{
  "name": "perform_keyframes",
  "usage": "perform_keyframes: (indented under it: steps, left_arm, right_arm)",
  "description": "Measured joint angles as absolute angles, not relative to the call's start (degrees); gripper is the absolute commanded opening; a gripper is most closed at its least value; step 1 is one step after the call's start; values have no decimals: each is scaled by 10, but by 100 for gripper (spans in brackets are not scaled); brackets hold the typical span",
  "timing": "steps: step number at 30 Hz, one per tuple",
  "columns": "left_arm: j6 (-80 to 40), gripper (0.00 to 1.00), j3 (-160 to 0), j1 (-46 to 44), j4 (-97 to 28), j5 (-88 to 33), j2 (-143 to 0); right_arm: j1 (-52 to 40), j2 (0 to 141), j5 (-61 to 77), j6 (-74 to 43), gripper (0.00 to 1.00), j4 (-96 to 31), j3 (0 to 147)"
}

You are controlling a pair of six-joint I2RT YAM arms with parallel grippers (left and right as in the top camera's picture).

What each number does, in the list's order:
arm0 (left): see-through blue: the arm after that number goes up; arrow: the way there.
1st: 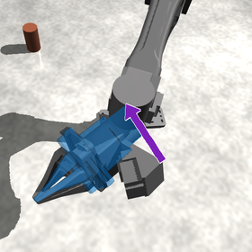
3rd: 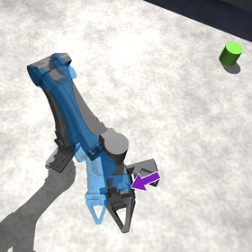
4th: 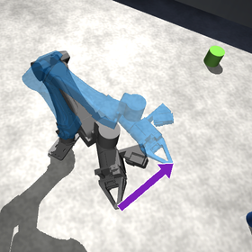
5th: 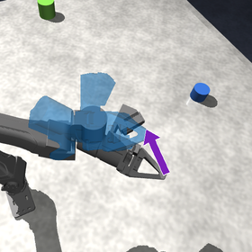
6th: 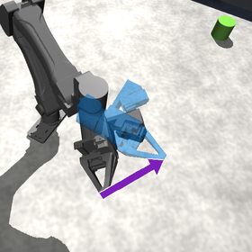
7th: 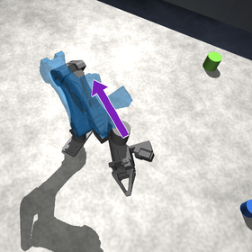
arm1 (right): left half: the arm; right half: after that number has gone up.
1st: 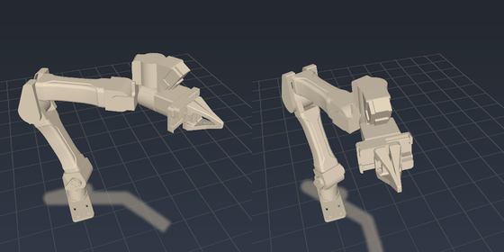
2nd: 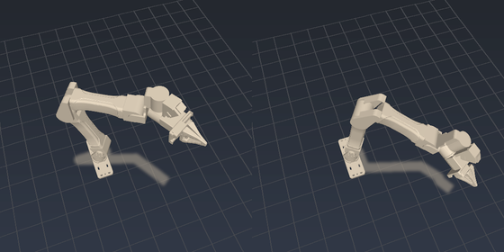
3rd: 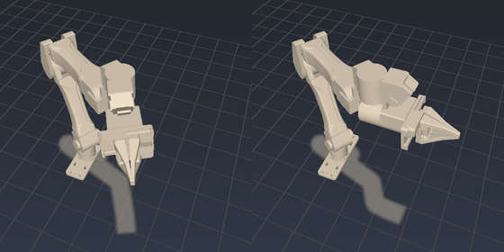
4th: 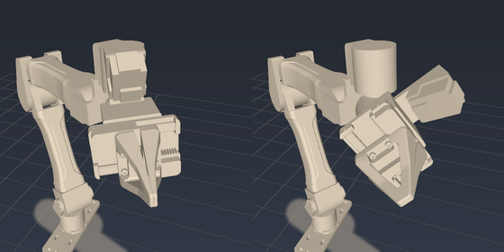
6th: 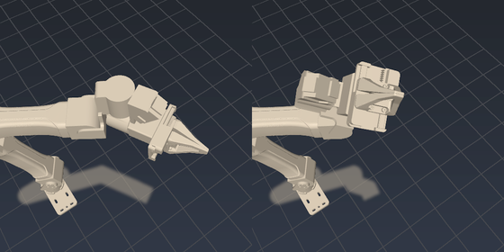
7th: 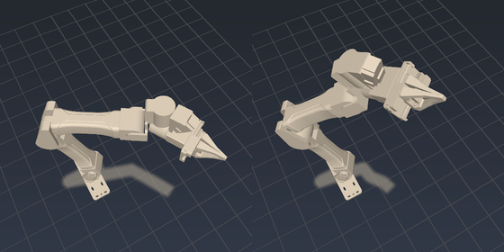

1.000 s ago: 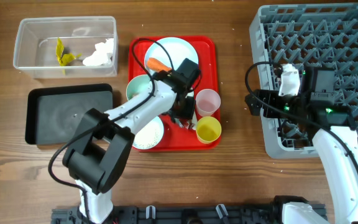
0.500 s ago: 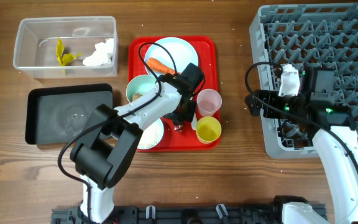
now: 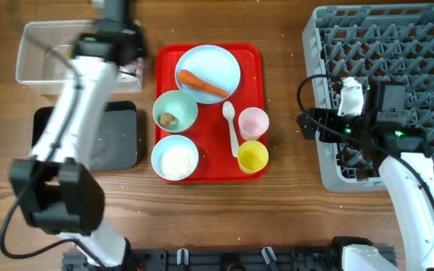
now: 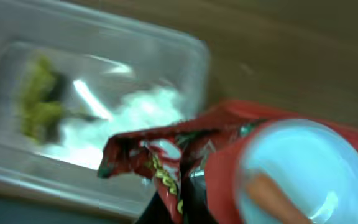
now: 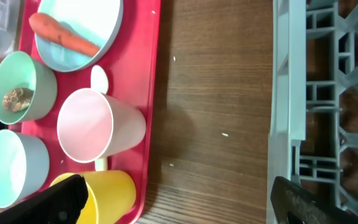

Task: Sort waste into correct bins and load items into the dishwasher rack
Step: 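Drop the red snack wrapper into the clear bin, then grasp the green bowl with the mushroom using the left gripper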

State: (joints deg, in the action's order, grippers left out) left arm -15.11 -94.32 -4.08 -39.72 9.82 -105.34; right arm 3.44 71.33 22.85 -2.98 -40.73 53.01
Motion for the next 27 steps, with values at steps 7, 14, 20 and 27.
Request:
perform_keyframes:
  steps: [7, 14, 20, 27]
  left_arm:
    - [-133, 100, -945, 96, -282, 23, -1143]
    - [-131, 95, -944, 83, -302, -32, -1140]
    - [-103, 90, -949, -66, -510, -132, -1065]
    - [-81, 64, -926, -227, -572, -55, -1150]
  right_arm:
    - [34, 714, 229, -30, 97, -407, 530]
    - [34, 714, 229, -30, 97, -407, 530]
    - [34, 714, 229, -30, 97, -406, 530]
    - [34, 714, 229, -30, 97, -412, 530]
